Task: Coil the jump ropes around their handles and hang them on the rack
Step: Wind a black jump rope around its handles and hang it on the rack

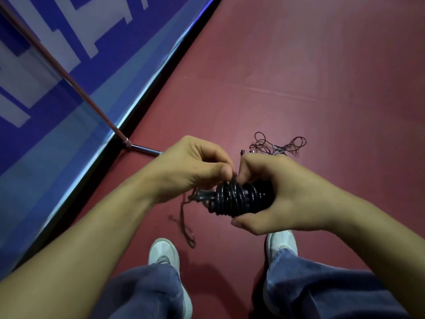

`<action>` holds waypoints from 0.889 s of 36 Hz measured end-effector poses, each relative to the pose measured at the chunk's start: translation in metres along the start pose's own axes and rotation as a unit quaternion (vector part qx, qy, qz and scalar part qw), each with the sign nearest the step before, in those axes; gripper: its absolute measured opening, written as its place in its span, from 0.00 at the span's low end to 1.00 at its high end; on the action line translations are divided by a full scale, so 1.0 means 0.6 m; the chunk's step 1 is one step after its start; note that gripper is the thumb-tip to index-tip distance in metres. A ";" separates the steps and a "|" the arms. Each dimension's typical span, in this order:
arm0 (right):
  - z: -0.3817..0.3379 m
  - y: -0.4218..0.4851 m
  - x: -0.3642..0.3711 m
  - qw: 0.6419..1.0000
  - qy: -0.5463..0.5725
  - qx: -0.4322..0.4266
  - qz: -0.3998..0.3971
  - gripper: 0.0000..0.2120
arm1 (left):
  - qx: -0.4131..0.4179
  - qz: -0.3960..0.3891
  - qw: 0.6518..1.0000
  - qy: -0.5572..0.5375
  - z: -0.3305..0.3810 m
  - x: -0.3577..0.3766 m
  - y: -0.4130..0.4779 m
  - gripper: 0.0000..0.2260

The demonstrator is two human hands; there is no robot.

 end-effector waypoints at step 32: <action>0.100 0.012 -0.038 0.972 -0.207 0.105 -0.043 0.21 | 0.176 0.100 0.856 0.475 0.084 0.012 -0.019 0.13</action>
Point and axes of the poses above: each hand's wrist, its own y-axis towards the middle knuckle, its own x-axis out of the palm, z = x × y, the point moved 10 cm from there along y, towards the middle knuckle, and after that the axes turned 5 degrees about y, right-handed, at the moved point
